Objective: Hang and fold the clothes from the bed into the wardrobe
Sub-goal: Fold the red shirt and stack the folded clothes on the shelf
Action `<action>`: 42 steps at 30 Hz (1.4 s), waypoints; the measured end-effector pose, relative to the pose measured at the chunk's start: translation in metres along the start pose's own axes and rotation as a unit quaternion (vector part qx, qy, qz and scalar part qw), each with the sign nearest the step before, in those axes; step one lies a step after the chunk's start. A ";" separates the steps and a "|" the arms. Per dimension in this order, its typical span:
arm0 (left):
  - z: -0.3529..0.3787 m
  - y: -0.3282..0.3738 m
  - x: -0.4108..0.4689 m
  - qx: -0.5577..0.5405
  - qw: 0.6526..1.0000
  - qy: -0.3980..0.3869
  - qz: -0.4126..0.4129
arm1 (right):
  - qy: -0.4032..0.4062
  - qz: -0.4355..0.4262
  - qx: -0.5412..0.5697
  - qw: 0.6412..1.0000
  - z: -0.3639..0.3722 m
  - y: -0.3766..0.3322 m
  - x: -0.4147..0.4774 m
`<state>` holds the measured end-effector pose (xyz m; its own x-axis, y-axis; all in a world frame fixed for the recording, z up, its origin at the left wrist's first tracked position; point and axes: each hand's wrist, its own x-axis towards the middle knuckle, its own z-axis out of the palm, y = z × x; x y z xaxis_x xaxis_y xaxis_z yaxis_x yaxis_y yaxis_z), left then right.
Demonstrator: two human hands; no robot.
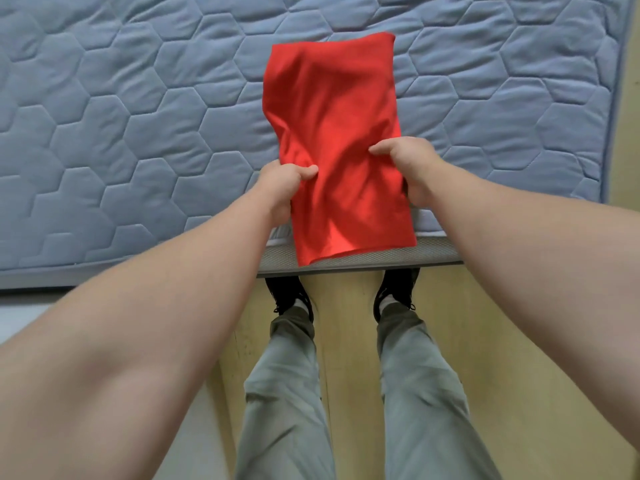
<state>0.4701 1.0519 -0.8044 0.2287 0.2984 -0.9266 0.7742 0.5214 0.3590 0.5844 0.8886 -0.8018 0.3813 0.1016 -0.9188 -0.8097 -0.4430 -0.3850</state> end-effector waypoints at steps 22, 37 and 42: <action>-0.056 0.046 -0.123 0.138 0.976 0.014 0.170 | -0.111 -0.136 -0.051 0.983 -0.036 -0.033 -0.113; -0.028 0.015 -0.036 0.062 0.995 0.062 0.049 | 0.024 -0.098 -0.066 0.993 0.009 0.007 -0.043; -0.044 0.008 -0.030 0.046 0.997 0.044 0.052 | 0.056 -0.087 -0.065 0.992 0.000 0.012 -0.044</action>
<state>0.4431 1.0823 -0.7683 0.2608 0.4182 -0.8701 0.8011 0.4092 0.4368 0.5581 0.8789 -0.7656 0.5637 0.0903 -0.8210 -0.6649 -0.5400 -0.5160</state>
